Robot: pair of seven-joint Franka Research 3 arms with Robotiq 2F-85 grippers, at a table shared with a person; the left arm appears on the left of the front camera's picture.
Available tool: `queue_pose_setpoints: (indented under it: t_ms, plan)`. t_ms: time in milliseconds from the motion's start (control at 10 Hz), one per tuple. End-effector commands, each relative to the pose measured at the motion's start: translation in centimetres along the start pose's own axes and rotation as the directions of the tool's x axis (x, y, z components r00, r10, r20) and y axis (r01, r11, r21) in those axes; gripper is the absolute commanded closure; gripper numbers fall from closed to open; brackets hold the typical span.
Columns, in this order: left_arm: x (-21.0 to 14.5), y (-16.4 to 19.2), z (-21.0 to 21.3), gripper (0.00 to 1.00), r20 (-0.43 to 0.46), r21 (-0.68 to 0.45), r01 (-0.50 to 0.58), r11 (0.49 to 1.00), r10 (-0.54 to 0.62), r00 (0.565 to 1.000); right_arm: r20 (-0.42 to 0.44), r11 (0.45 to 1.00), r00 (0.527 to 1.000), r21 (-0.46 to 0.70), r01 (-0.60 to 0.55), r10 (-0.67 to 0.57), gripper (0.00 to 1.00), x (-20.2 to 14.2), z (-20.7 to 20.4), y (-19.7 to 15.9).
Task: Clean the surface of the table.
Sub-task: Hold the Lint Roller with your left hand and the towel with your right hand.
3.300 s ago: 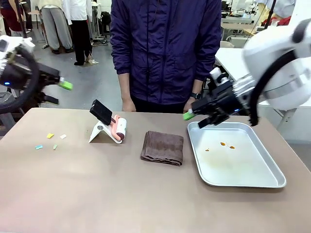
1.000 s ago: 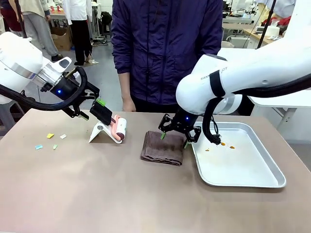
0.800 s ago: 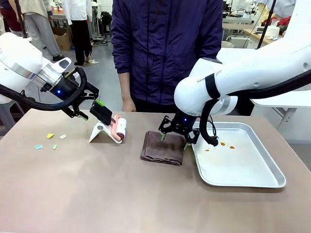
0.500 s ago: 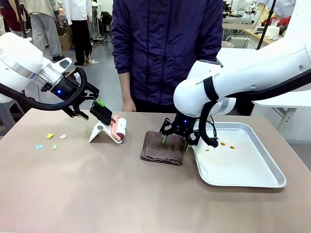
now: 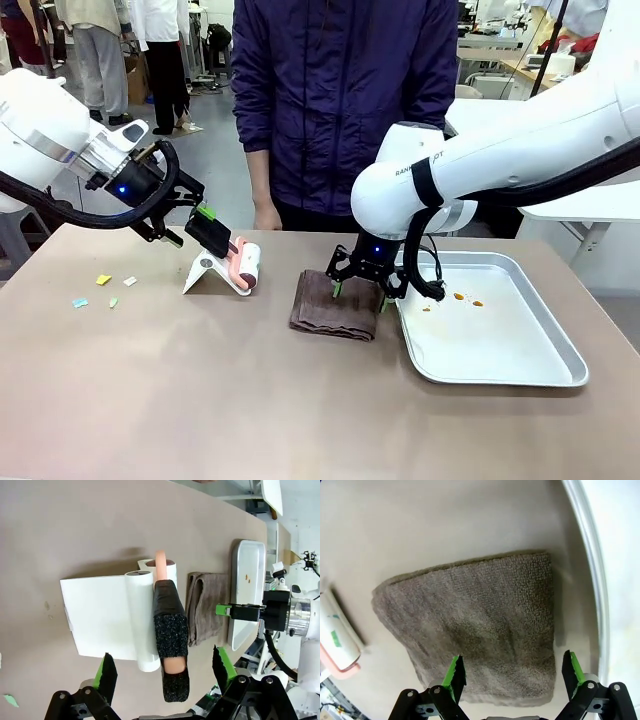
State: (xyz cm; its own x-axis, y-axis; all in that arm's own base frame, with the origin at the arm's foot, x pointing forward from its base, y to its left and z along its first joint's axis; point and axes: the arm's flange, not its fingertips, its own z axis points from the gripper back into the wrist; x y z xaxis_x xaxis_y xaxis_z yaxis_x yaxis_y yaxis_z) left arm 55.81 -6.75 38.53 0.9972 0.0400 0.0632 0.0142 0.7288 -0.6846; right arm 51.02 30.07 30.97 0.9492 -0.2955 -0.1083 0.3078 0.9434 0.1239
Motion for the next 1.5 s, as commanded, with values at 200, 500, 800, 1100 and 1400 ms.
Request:
queue_pose_setpoints:
  t_ms: [200, 500, 800, 1100, 1400]
  plan:
    - [0.68, -0.41, -0.60, 0.00, 0.008, -0.030, 0.038, 0.999, -0.037, 0.999, 0.004, 0.997, 1.000, -0.075, 0.031, -0.031, 0.00, 0.65, -0.65, 1.03]
    - [0.69, -0.56, -0.70, 0.14, 0.023, -0.034, 0.082, 0.996, -0.081, 0.996, 0.015, 0.997, 1.000, -0.073, 0.008, -0.007, 0.43, 0.86, -0.81, 0.94]
    - [0.75, -0.54, -0.59, 1.00, 0.029, -0.040, 0.103, 0.994, -0.102, 0.994, 0.004, 0.998, 1.000, -0.056, 0.005, -0.005, 1.00, 0.91, -0.89, 0.95]
    - [0.68, -0.47, -0.59, 0.96, 0.034, -0.043, 0.106, 0.993, -0.104, 0.994, 0.000, 0.998, 1.000, -0.056, -0.006, 0.006, 0.97, 0.93, -0.97, 1.00]
    - [0.61, -0.31, -0.37, 1.00, 0.041, -0.041, 0.118, 0.992, -0.116, 0.992, -0.004, 0.999, 1.000, -0.052, -0.003, 0.003, 1.00, 0.89, -1.09, 0.99]
